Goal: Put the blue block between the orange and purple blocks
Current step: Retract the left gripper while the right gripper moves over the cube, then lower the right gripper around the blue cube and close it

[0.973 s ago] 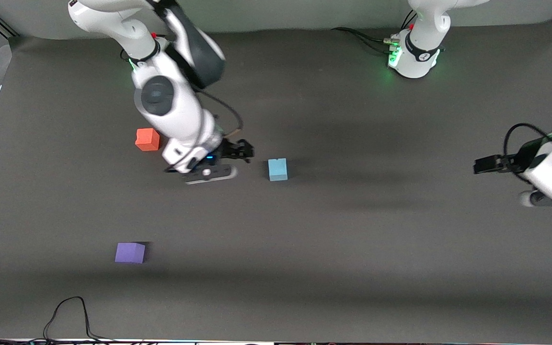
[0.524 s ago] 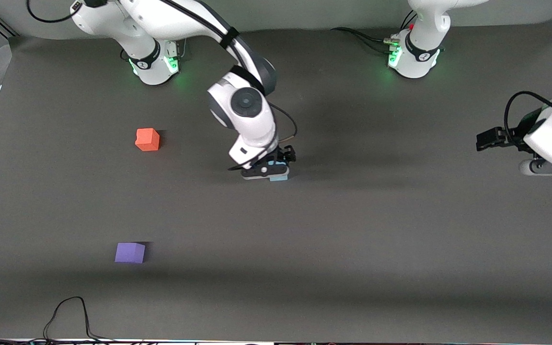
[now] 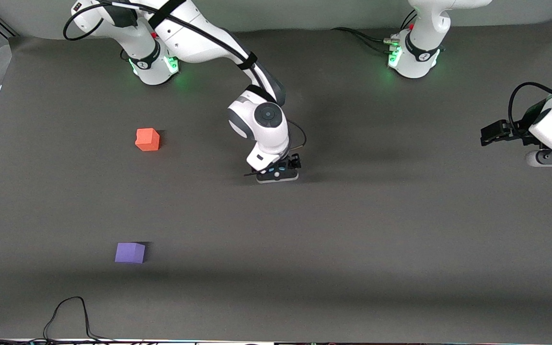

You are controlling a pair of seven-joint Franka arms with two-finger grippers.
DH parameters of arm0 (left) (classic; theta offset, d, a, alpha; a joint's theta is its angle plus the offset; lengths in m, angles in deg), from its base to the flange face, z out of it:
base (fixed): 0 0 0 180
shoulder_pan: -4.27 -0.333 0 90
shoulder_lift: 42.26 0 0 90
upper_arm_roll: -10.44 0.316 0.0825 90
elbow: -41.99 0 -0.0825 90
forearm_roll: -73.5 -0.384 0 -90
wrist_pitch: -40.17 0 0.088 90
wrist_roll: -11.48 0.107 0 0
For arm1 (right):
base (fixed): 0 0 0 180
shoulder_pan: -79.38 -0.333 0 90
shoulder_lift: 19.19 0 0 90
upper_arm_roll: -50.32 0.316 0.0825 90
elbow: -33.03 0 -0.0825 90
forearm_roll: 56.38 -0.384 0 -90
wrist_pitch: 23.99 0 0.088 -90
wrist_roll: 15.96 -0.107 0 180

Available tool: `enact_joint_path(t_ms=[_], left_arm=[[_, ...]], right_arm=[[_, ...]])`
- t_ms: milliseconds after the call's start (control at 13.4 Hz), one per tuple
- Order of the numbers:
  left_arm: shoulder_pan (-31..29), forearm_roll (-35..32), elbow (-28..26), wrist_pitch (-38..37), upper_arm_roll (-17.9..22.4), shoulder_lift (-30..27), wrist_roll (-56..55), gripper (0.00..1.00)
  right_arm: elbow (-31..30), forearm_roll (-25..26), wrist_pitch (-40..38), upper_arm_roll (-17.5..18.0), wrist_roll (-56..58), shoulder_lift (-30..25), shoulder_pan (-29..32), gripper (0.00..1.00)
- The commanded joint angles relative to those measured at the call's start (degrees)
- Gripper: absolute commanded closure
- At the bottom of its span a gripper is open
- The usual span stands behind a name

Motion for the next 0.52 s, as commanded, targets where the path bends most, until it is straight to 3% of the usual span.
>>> enact_joint_path(t_ms=[0,299,374,449], left_arm=[[1.3,0.0,1.7,-1.4,1.1,-0.8,0.8,0.00],[1.5,0.1,1.7,-1.9,1.0,-0.9,0.6,0.00],[1.5,0.2,1.7,-1.9,1.0,-0.9,0.6,0.00],[1.5,0.1,1.7,-1.9,1.0,-0.9,0.7,0.00]], right_arm=[[-0.4,1.9,-0.1,-0.4,-1.1,-0.1,0.2,0.00],[-0.7,1.9,-0.3,-0.5,-1.0,-0.2,0.1,0.01],[-0.8,2.0,-0.3,-0.7,-0.6,-0.2,0.1,0.08],[-1.2,2.0,-0.2,-0.8,0.0,-0.3,-0.1,0.23]])
